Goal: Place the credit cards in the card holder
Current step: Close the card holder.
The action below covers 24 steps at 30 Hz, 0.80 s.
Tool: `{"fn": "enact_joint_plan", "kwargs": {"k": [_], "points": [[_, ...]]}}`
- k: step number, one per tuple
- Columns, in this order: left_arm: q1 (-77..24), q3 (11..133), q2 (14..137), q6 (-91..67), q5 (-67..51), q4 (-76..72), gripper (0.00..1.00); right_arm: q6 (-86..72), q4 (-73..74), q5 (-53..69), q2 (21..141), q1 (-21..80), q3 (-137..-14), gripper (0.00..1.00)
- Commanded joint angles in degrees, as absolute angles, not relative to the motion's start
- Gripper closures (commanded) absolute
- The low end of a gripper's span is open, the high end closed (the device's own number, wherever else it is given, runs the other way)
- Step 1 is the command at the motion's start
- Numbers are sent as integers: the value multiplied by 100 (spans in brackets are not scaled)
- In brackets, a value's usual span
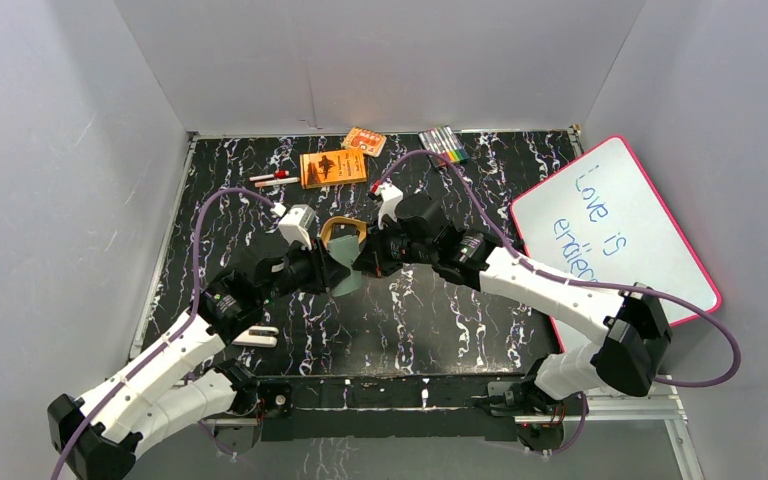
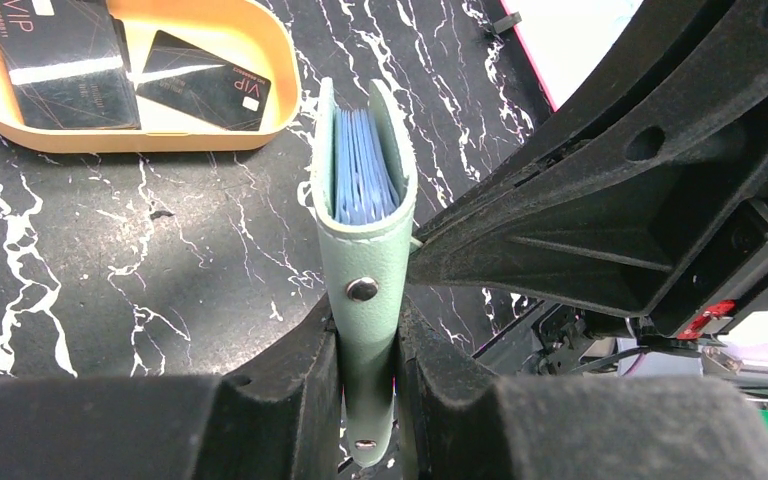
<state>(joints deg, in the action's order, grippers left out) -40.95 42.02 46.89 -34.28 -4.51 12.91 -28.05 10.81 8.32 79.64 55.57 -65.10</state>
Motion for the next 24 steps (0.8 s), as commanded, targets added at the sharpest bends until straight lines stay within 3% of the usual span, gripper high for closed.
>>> {"fn": "enact_joint_plan", "kwargs": {"k": [1,24], "points": [[-4201,4312,4408,-3437,-1992,59,100,-2710,812,875,8067,5622,-6781,100],[-4210,4219,4403,-3587,-3240,-851,100,-2610,851,1107,8269,5667,-7034,100]]}}
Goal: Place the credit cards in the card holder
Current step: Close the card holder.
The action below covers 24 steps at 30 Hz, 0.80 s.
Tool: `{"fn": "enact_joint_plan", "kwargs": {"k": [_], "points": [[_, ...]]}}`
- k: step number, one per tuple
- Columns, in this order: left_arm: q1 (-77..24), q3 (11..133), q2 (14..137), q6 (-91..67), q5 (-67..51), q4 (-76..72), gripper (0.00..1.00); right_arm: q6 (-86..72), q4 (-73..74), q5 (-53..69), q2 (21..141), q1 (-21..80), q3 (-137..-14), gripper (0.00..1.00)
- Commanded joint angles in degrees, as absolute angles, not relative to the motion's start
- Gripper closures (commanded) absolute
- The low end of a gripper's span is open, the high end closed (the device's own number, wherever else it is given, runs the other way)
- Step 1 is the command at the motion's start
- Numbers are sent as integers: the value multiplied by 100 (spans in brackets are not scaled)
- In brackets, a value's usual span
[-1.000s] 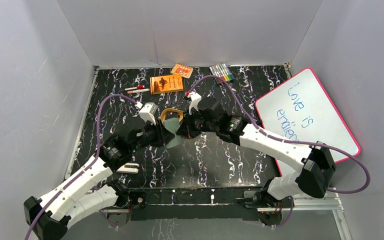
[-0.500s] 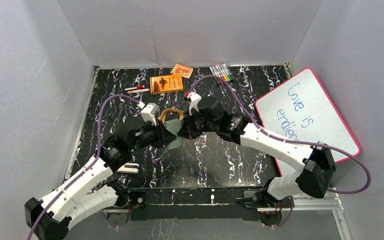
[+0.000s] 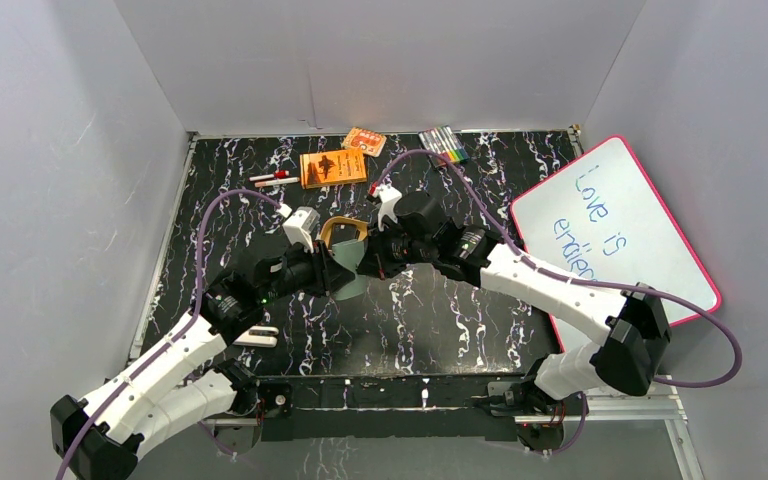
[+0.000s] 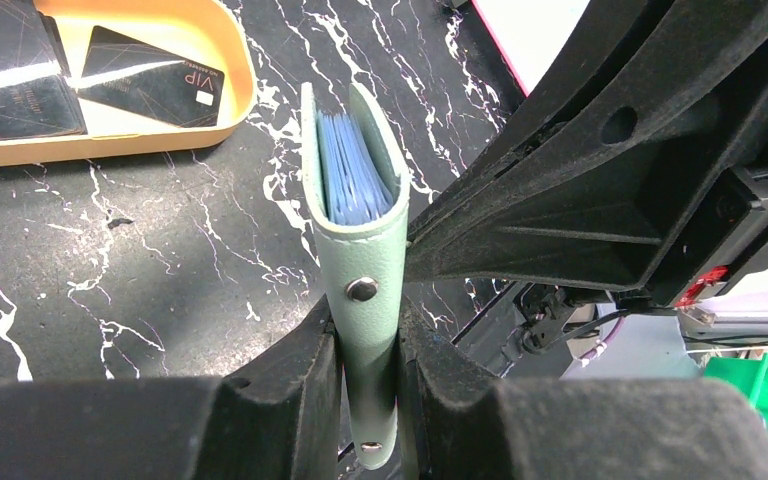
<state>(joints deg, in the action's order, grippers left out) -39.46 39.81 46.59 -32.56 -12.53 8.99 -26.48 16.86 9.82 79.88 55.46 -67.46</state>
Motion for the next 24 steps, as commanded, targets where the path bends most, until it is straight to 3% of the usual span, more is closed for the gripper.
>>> {"fn": "enact_joint_plan", "kwargs": {"k": [1,24], "points": [[-4210,4214,4401,-3600,-3261,-883,100,-2607,852,1113,8278,5666,-7039,100],[-4243,4094,4455,-4108,-3716,-1880,100,-2593,801,1177,8527,5772,-7171,100]]}}
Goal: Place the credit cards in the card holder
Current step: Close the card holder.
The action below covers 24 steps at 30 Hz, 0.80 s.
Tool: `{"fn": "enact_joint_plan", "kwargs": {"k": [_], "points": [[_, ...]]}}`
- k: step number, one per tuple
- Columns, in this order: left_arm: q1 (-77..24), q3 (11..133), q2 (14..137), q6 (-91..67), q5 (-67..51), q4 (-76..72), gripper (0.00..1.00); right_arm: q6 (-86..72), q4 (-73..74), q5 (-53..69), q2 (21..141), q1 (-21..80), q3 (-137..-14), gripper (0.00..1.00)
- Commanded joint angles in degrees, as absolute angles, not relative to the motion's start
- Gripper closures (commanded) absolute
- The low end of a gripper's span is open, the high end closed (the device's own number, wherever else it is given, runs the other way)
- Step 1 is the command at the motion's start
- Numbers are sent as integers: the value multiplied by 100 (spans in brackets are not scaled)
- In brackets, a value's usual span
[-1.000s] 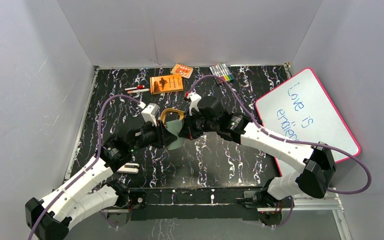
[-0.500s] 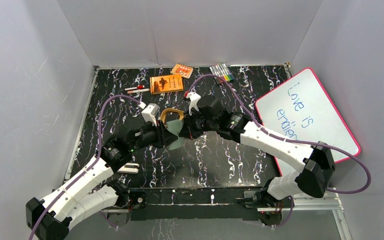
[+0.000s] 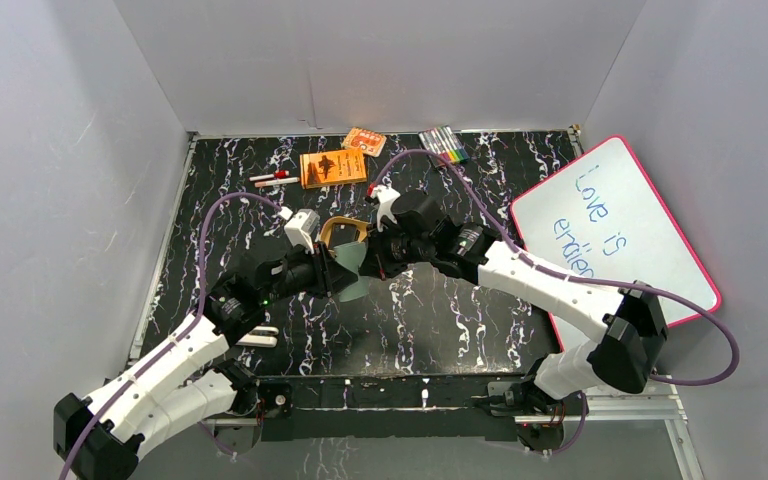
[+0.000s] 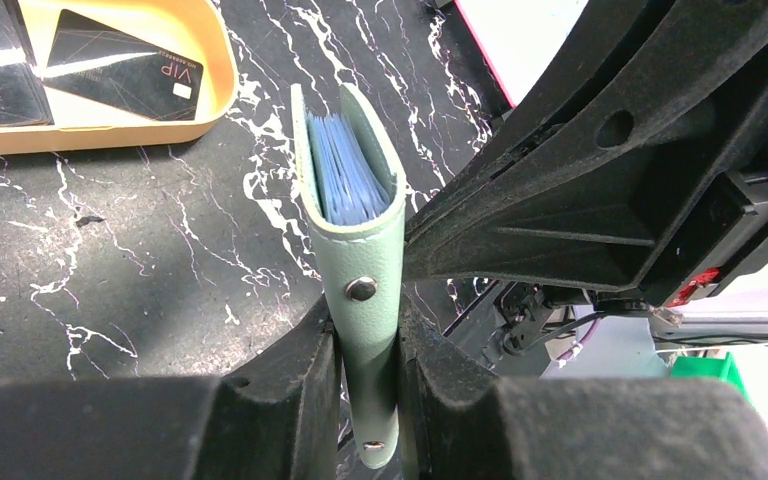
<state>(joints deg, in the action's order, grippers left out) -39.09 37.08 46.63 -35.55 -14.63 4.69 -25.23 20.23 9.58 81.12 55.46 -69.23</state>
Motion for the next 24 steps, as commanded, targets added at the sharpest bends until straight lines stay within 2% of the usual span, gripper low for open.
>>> {"fn": "enact_joint_plan", "kwargs": {"k": [1,10,21,22,24], "points": [[-4247,4094,4468,-4127,-3719,-1908,100,-2593,792,1178,8545,5791,-7184,100],[-4280,4122,4520,-4139,-3726,-2005,100,-2608,784,1151,8718,5931,-7331,100],[-4272,4122,4164,-3644,-2938,-1139,100,-2569,739,1121,8416,5933,-7172,100],[-4279,4122,4161,-3646,-2872,-1091,100,-2584,732,1150,8413,5939,-7176,99],[-4273,4126,4154,-3601,-2681,-953,100,-2622,729,1225,8400,5948,-7208,90]]}}
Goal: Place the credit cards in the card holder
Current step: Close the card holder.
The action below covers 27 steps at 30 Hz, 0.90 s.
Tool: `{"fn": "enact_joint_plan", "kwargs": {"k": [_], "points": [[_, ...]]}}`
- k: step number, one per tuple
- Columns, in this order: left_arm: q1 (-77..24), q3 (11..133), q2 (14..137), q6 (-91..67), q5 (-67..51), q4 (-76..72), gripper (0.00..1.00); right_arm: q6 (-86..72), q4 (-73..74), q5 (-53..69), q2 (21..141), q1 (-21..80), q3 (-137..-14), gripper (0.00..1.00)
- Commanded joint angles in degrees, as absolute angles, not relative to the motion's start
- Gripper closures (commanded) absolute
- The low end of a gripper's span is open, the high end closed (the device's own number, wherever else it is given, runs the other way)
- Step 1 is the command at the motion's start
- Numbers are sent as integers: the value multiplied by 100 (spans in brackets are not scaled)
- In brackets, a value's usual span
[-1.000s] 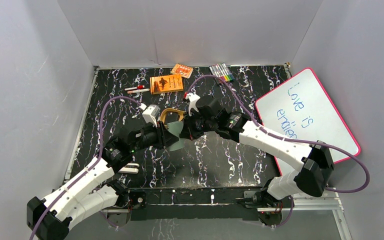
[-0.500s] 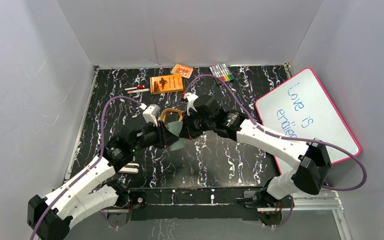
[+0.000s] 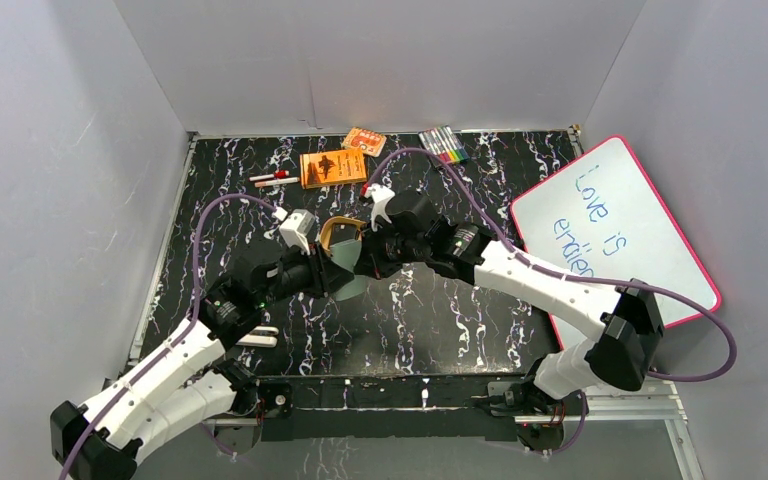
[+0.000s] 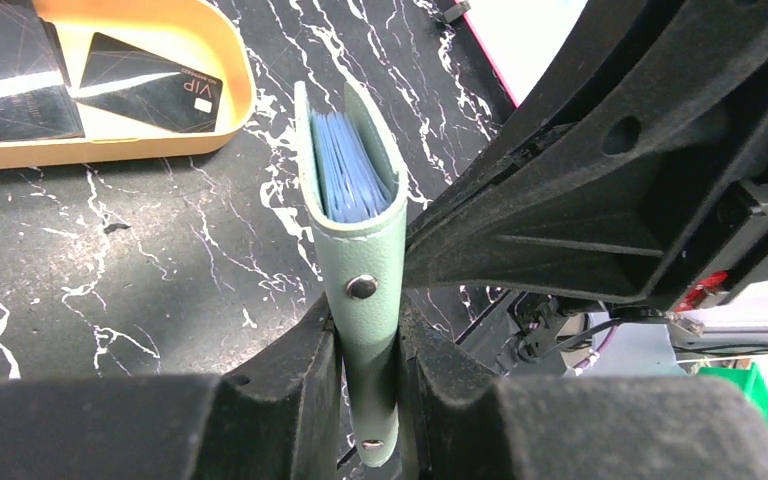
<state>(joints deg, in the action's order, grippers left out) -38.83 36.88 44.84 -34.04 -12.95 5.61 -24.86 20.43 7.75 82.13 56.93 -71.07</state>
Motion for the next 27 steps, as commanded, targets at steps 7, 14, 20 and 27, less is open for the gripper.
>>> {"fn": "enact_joint_plan", "kwargs": {"k": [7,14,20,27], "points": [[-4276,4202,3924,-3305,-1807,-216,100,-2816,970,1668,8009,5944,-7406,42],[-4278,4238,3386,-3048,-1796,398,100,-1988,2045,1631,6848,5941,-7629,31],[-4280,4108,2884,-2919,-2969,-206,100,-1974,510,2836,5490,5941,-6264,29],[-4278,4261,3039,-3065,-3846,-704,100,-2057,53,2365,4831,5939,-5885,29]]}}
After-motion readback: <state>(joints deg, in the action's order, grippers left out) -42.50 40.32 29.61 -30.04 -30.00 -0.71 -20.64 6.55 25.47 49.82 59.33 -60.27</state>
